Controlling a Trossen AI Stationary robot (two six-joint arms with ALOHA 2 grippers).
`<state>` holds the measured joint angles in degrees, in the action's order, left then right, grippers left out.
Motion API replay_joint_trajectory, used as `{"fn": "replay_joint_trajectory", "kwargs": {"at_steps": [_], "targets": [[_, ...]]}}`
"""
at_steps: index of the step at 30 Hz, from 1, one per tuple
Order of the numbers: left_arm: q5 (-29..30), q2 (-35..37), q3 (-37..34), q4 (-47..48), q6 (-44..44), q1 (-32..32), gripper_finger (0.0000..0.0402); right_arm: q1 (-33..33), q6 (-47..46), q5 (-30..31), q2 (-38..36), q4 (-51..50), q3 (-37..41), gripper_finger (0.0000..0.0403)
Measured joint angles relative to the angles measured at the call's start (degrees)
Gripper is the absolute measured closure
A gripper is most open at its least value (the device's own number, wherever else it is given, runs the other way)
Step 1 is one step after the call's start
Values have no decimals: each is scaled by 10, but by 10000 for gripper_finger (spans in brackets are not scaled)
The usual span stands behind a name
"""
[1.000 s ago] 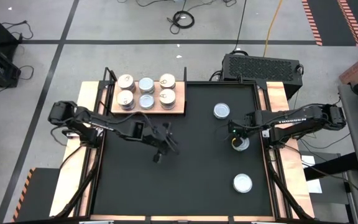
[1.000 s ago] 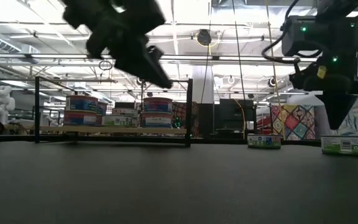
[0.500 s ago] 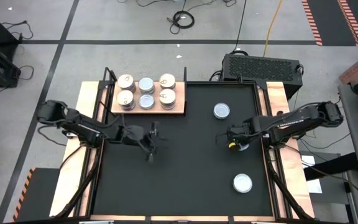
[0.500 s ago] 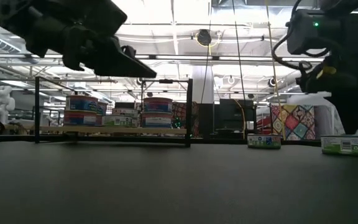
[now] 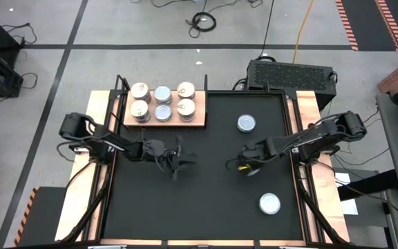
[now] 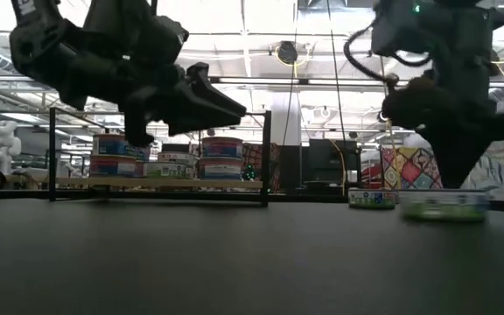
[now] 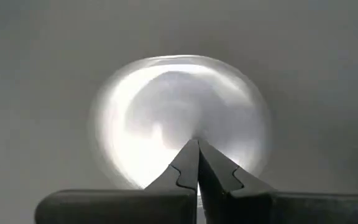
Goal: Stack canned seafood by type on shelf
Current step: Stack the green tuna can on top of the green tuna can on the shelf
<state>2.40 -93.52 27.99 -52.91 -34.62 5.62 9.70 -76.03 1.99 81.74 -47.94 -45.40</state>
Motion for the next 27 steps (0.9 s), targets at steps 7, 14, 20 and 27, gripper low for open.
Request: {"fn": "replay_joint_trajectory", "kwargs": {"at_steps": [7, 14, 20, 27], "targets": [[-36, -34, 1, -47, -35, -6, 256, 6, 26, 5, 74, 158, -48, 403], [-95, -34, 1, -35, -37, -6, 256, 20, 96, 54, 133, 155, -147, 403], [-101, -34, 5, -30, -38, -6, 256, 63, 25, 86, 135, 25, -219, 403], [-146, -52, 89, 103, -52, -5, 256, 102, -86, 81, 135, -50, -197, 403]]}}
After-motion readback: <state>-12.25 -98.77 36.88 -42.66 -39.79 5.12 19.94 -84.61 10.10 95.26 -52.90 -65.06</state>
